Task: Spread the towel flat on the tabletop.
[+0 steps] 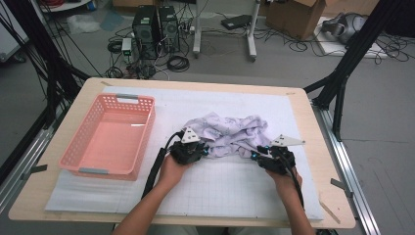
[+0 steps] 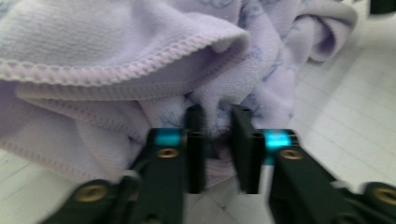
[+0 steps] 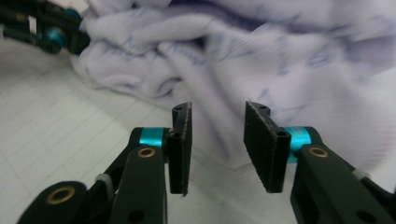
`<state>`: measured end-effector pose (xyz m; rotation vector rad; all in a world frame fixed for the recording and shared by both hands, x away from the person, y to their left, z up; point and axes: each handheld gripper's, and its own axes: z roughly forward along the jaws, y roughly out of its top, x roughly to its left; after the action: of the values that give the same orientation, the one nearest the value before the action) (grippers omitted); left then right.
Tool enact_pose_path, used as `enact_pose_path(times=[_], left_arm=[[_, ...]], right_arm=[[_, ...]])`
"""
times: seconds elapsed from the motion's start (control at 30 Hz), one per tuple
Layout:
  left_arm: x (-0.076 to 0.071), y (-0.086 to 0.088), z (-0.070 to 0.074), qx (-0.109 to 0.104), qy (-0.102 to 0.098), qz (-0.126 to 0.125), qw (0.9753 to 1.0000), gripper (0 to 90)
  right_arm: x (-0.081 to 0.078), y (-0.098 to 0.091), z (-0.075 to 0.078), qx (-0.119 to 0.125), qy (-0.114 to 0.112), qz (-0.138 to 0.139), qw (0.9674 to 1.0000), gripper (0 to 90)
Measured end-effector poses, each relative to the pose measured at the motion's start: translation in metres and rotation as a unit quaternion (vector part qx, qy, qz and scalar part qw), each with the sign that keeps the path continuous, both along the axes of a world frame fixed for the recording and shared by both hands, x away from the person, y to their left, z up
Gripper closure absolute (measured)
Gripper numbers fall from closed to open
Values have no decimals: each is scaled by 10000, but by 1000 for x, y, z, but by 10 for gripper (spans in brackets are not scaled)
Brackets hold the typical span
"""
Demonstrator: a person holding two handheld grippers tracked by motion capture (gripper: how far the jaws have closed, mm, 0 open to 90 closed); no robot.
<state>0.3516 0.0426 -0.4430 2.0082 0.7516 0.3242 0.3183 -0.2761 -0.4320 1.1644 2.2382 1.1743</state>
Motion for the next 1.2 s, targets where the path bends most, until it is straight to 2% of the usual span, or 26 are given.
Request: enact_pose_path(times=[0.03, 0.13, 0.2, 0.37, 0.5, 0.6, 0.67, 0.77, 0.87, 0.93, 1.0, 1.07, 1.1, 1.2], left_arm=[[-1, 3, 2, -84, 30, -11, 10000, 816], [-5, 13, 11, -402, 68, -30, 9992, 823], [-10, 20, 17, -562, 51, -70, 9984, 824], [-20, 33, 26, -696, -6, -192, 9974, 823], [-26, 39, 30, -793, -100, -242, 9965, 817], [-26, 38, 28, -778, -74, -271, 9966, 815], [-27, 37, 28, -864, -103, -295, 9958, 818], [-29, 36, 31, -1036, -156, -286, 9941, 818], [-27, 38, 32, -876, -317, -88, 9956, 839], [-23, 42, 32, -901, -366, 146, 9951, 875], [-19, 44, 31, -874, -365, 353, 9949, 886], [-18, 45, 31, -928, -249, 355, 9947, 853], [-19, 43, 32, -938, -210, 301, 9949, 791], [-28, 37, 32, -766, -230, -9, 9968, 674]], right_arm=[[1, 4, -2, -111, 13, -22, 9999, 587], [4, 8, -7, -530, 79, -243, 9983, 737], [6, 3, -7, -439, 181, -269, 9985, 853], [-6, -14, 5, -105, -106, -345, 9993, 862], [-17, -30, 14, -88, -253, -473, 9985, 861], [-22, -44, 23, 11, -408, -596, 9974, 862], [-25, -49, 28, -9, -510, -734, 9960, 863], [-28, -55, 35, 209, -593, -702, 9956, 864], [-31, -58, 38, 137, -655, -726, 9951, 865], [-32, -60, 38, 3, -697, -915, 9934, 867], [-31, -66, 36, 77, -632, -1056, 9924, 868], [-29, -68, 32, 114, -541, -1023, 9932, 867], [-29, -67, 31, 66, -524, -1004, 9935, 865], [-30, -65, 28, 37, -524, -988, 9937, 846]])
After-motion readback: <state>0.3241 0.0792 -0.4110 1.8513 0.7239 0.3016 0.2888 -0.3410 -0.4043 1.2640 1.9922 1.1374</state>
